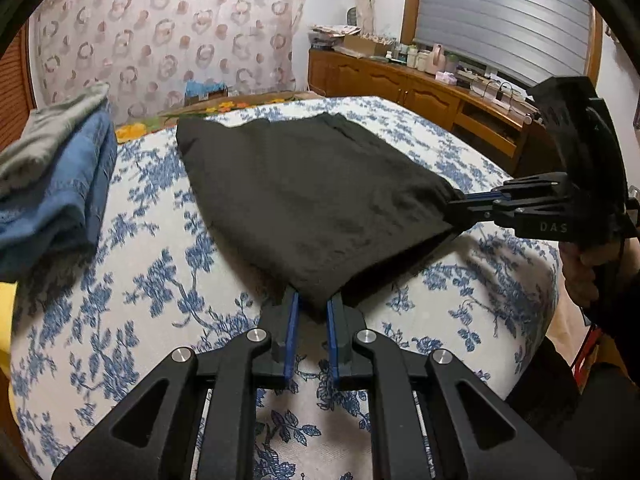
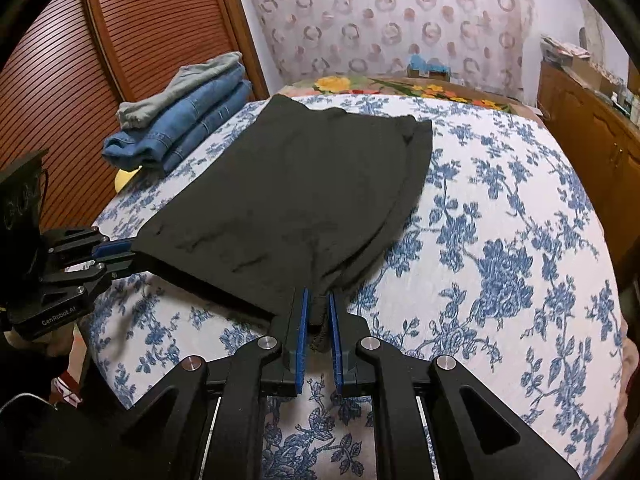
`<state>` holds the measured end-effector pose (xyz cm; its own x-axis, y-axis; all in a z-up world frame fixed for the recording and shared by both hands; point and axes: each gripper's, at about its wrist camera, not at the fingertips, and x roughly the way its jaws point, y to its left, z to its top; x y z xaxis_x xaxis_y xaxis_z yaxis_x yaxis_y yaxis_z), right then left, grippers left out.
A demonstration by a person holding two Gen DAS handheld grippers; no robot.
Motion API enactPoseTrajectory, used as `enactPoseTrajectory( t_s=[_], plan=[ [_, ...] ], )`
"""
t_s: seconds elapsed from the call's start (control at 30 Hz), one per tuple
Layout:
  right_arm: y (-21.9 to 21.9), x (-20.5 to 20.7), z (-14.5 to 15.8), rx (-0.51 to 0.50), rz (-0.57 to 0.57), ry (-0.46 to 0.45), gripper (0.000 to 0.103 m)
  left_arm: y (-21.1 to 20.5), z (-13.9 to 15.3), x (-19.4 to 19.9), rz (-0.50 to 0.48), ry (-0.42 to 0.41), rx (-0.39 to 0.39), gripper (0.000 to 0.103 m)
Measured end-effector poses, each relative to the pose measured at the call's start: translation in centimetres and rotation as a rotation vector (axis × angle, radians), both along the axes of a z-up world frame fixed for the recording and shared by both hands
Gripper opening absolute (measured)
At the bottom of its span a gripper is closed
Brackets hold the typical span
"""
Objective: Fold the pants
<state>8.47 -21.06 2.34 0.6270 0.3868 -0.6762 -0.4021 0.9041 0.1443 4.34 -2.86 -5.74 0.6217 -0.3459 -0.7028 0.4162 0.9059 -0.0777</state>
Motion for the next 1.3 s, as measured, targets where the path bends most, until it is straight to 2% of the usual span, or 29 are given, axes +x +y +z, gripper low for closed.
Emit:
enactPoseTrajectory(
  t_s=[0.37,0.43,0.57,0.93,1.3],
  plan=[
    [-0.4,-0.1,-1.4,0.023,-0.022,0.011,0.01,0.6,-1.4,0.1,0.03,0.029,-0.014,0.027],
    [-0.6,-0.1,-1.4,0.032,-0.022,0.011,0.01,0.7,-1.4,0.0,0.03,0.024,-0.016,0.027],
    [-0.7,-0.4,-1.5,0.039,-0.014,0.008,0.01,0.6,-1.2,-0.3,0.016,0.017,-0.038,0.014],
    [-1.5,-2.5,0.9,0.082,0.017,-0.034,0.01,1.3,2.9,-1.8,-0.009,-0.065,-0.084,0.013],
    [-2.0,-4.1,3.6,0.09,0.037,-0.099,0.01,1.8,5.4,-1.5,-0.026,-0.125,-0.098,0.013]
  ],
)
